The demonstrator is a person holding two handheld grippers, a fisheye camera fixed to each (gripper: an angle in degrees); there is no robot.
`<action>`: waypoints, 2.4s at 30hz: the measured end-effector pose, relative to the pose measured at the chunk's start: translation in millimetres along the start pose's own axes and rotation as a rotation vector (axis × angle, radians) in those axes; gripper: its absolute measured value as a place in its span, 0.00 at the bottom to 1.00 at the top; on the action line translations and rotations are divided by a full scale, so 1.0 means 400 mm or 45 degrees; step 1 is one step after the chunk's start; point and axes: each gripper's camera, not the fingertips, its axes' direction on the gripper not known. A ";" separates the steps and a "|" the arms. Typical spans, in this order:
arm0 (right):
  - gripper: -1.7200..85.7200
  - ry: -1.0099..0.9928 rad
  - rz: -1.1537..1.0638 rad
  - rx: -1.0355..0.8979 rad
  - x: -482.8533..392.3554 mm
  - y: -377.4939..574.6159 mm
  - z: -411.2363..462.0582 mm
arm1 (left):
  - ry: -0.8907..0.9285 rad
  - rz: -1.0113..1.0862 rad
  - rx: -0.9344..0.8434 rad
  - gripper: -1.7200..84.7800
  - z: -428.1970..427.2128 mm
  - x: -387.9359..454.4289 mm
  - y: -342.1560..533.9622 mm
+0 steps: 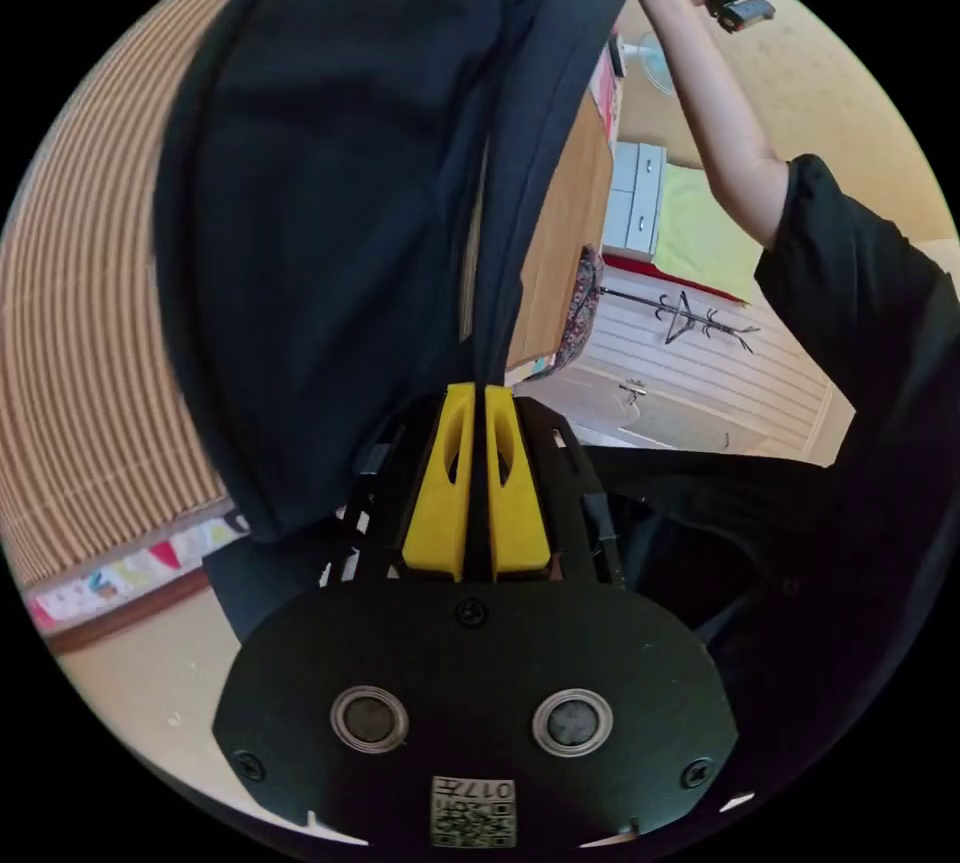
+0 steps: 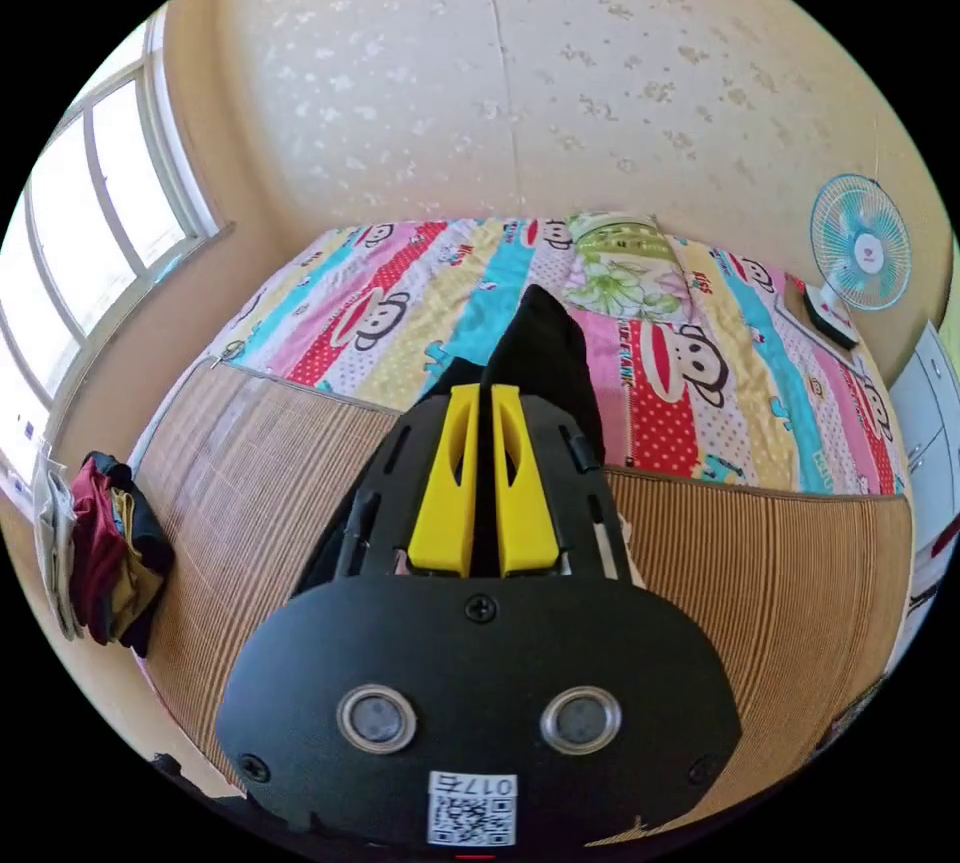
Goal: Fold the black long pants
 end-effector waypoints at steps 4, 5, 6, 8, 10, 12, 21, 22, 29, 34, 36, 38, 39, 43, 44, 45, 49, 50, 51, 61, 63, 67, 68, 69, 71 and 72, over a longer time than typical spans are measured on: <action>0.05 -0.035 -0.071 -0.233 -0.138 0.054 0.283 | -0.112 -0.152 0.137 0.01 -0.084 -0.068 0.054; 0.05 -0.021 -0.066 -0.396 -0.149 0.095 0.405 | -0.158 -0.202 0.150 0.02 -0.096 -0.087 0.057; 0.05 -0.020 -0.041 -0.509 -0.141 0.137 0.489 | -0.173 -0.220 0.152 0.02 -0.098 -0.096 0.058; 0.05 -0.096 0.073 -0.417 -0.106 0.152 0.478 | -0.154 -0.234 0.165 0.02 -0.092 -0.116 0.058; 0.05 -0.179 0.224 -0.449 -0.065 0.144 0.466 | -0.138 -0.236 0.176 0.02 -0.089 -0.117 0.058; 0.05 -0.234 0.249 -0.304 -0.048 0.141 0.390 | -0.154 -0.202 0.190 0.02 -0.091 -0.101 0.059; 0.06 -0.518 0.162 -0.418 -0.042 0.191 0.408 | -0.203 -0.297 0.195 0.02 -0.089 -0.107 0.065; 0.06 -0.561 0.127 -0.395 -0.040 0.193 0.376 | -0.225 -0.293 0.193 0.03 -0.089 -0.097 0.063; 0.10 -0.293 -0.142 -0.573 0.036 0.555 -0.034 | -0.361 -0.209 0.112 0.05 -0.080 -0.040 0.028; 0.15 -0.352 0.255 -0.935 0.156 0.965 -0.239 | -0.375 -0.154 0.087 0.07 -0.078 -0.020 0.015; 0.17 -0.505 0.438 -0.963 0.162 1.123 -0.353 | -0.392 -0.129 0.068 0.07 -0.076 -0.011 0.008; 0.18 -0.520 0.497 -0.955 0.154 1.190 -0.434 | -0.416 -0.109 0.043 0.07 -0.074 0.000 0.000; 0.19 -0.527 0.507 -0.942 0.147 1.220 -0.477 | -0.425 -0.106 0.040 0.07 -0.074 0.003 -0.001; 0.17 -0.584 0.584 -1.018 0.131 1.293 -0.535 | -0.490 -0.061 0.012 0.07 -0.062 0.027 -0.005; 0.16 -0.594 0.580 -1.036 0.128 1.298 -0.538 | -0.514 -0.044 -0.003 0.06 -0.058 0.035 -0.008; 0.15 -0.570 0.554 -1.060 0.123 1.304 -0.550 | -0.525 -0.035 -0.011 0.06 -0.057 0.039 -0.010; 0.12 -0.477 0.499 -1.033 0.140 1.307 -0.617 | -0.527 -0.002 -0.051 0.03 -0.064 0.056 -0.010; 0.13 -0.457 0.509 -1.011 0.147 1.306 -0.628 | -0.528 0.002 -0.053 0.02 -0.066 0.059 -0.006; 0.13 -0.396 0.552 -0.948 0.167 1.305 -0.654 | -0.529 0.008 -0.053 0.02 -0.067 0.061 -0.005; 0.16 -0.428 0.717 -0.881 0.202 1.337 -0.674 | -0.482 0.084 0.036 0.03 -0.099 0.094 0.003; 0.13 -0.518 0.709 -0.852 0.193 1.329 -0.688 | -0.462 0.084 0.074 0.09 -0.102 0.101 -0.007; 0.08 -0.449 0.743 -0.877 0.182 1.316 -0.714 | -0.593 0.026 0.048 0.09 -0.033 0.120 -0.040; 0.07 -0.443 0.730 -0.882 0.181 1.311 -0.719 | -0.685 0.007 0.032 0.06 -0.016 0.125 -0.041; 0.06 -0.447 0.709 -0.894 0.180 1.301 -0.732 | -0.699 0.019 0.030 0.06 -0.012 0.129 -0.041; 0.05 -0.509 0.721 -0.894 0.186 1.287 -0.760 | -0.655 0.080 0.009 0.03 -0.027 0.136 -0.031; 0.04 -0.605 0.751 -0.863 0.190 1.273 -0.788 | -0.605 0.105 0.009 0.02 -0.042 0.140 -0.027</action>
